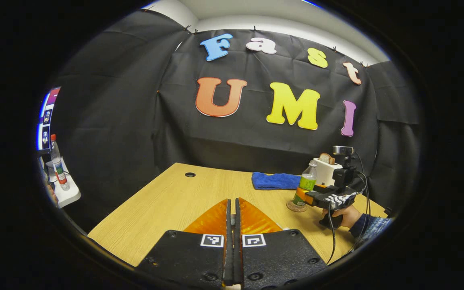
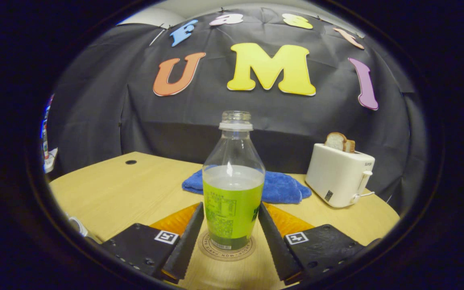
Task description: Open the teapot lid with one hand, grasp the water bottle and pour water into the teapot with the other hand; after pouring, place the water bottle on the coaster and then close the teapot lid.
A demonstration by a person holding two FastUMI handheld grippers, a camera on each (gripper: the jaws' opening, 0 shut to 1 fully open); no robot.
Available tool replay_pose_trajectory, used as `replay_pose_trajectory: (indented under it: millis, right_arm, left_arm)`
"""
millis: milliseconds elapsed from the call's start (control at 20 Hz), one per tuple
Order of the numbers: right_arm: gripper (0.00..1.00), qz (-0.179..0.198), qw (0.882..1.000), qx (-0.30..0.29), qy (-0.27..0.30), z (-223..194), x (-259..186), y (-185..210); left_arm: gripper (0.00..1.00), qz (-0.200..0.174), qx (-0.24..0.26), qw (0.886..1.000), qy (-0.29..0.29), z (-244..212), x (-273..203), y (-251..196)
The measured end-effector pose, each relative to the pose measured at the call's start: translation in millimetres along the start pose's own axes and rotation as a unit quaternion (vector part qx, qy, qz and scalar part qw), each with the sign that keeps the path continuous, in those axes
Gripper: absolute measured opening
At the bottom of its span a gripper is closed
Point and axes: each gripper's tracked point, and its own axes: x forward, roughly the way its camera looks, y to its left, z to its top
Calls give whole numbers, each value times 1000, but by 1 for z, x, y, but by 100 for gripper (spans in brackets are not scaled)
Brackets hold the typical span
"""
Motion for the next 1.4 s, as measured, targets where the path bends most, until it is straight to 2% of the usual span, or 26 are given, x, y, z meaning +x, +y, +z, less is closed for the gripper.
replay_pose_trajectory:
  millis: [100, 250, 500, 550, 600, 800, 950, 1000, 1150, 1250, 1400]
  right_arm:
    - [96, -11, 1000, -7, -12, 6, -10, -2]
    - [95, -8, 999, -9, -33, 13, -34, -3]
    - [95, -12, 999, 6, -53, 3, -87, -24]
    - [99, -18, 999, 15, -48, -3, -98, -32]
    - [95, -19, 999, 23, -42, -9, -105, -40]
    - [95, -38, 998, 31, -41, -24, -139, -72]
    - [98, -39, 997, 32, -52, -30, -156, -84]
    - [95, -39, 997, 32, -53, -32, -160, -87]
    - [95, -35, 997, 33, -58, -37, -171, -94]
    - [98, -30, 997, 35, -63, -39, -178, -97]
    - [95, -28, 997, 29, -72, -38, -189, -102]
  left_arm:
    - [3, -4, 10, 1000, 2, -3, 3, -4]
    - [3, -11, 21, 1000, 0, -6, 10, -15]
    - [3, -70, 9, 997, 0, -19, 32, -45]
    - [3, -81, 8, 997, 1, -24, 36, -49]
    - [3, -91, 10, 996, 1, -29, 42, -53]
    - [2, -128, 6, 992, -10, -43, 59, -74]
    - [3, -113, 20, 993, 8, -61, 74, -77]
    - [3, -116, 30, 993, 11, -66, 77, -83]
    - [3, -111, 64, 991, 24, -87, 88, -92]
    - [3, -101, 61, 992, 39, -98, 97, -89]
    - [3, -94, 51, 994, 34, -100, 101, -92]
